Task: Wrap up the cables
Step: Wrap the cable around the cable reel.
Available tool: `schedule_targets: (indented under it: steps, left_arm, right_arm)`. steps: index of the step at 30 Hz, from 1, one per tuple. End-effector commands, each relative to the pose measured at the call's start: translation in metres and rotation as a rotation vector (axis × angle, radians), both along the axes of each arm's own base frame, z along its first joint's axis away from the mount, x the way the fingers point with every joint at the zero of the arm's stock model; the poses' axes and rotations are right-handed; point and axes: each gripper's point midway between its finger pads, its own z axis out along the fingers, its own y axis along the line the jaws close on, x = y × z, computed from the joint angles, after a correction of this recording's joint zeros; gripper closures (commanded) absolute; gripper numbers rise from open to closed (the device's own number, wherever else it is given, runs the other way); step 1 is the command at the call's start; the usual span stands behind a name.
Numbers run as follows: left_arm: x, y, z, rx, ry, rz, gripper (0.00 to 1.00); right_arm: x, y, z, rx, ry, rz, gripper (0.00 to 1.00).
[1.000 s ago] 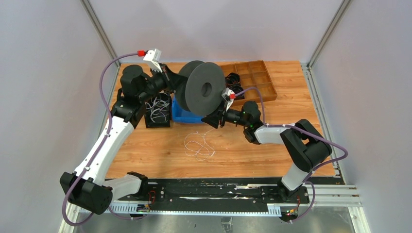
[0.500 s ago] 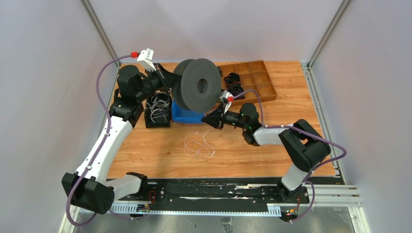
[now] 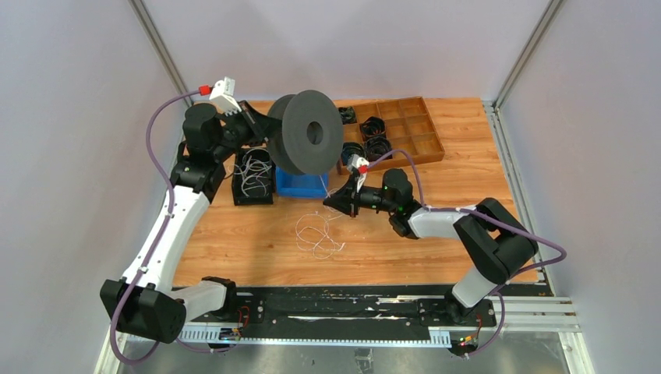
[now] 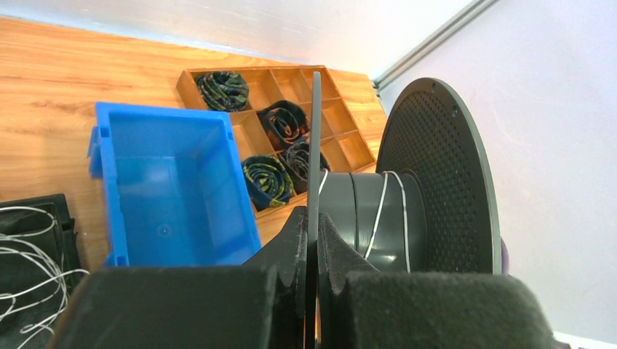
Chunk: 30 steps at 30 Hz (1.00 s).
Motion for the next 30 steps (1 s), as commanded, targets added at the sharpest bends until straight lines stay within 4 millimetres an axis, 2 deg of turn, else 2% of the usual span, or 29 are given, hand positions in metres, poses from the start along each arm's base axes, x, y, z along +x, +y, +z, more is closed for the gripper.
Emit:
schedule_targets:
  steps: [1, 9, 16, 24, 30]
  left_arm:
    - [0.004, 0.012, 0.036, -0.029, -0.075, 0.064, 1.00]
    - [0.014, 0.029, 0.030, 0.022, -0.070, 0.150, 1.00]
    - [0.018, 0.041, 0.028, 0.080, -0.077, 0.210, 1.00]
    - [0.025, 0.047, 0.028, 0.097, -0.079, 0.248, 1.00]
    - [0.028, 0.050, 0.033, 0.116, -0.091, 0.267, 1.00]
  right_arm:
    - [-0.031, 0.005, -0.004, -0.050, -0.050, 0.100, 0.96]
    - [-0.060, 0.017, 0.000, -0.090, -0.069, 0.195, 0.98]
    - [-0.070, 0.038, 0.001, -0.190, 0.004, 0.212, 0.99]
    - [-0.095, 0.066, 0.009, -0.296, 0.022, 0.299, 0.99]
    - [-0.119, 0.075, 0.012, -0.355, 0.013, 0.380, 0.99]
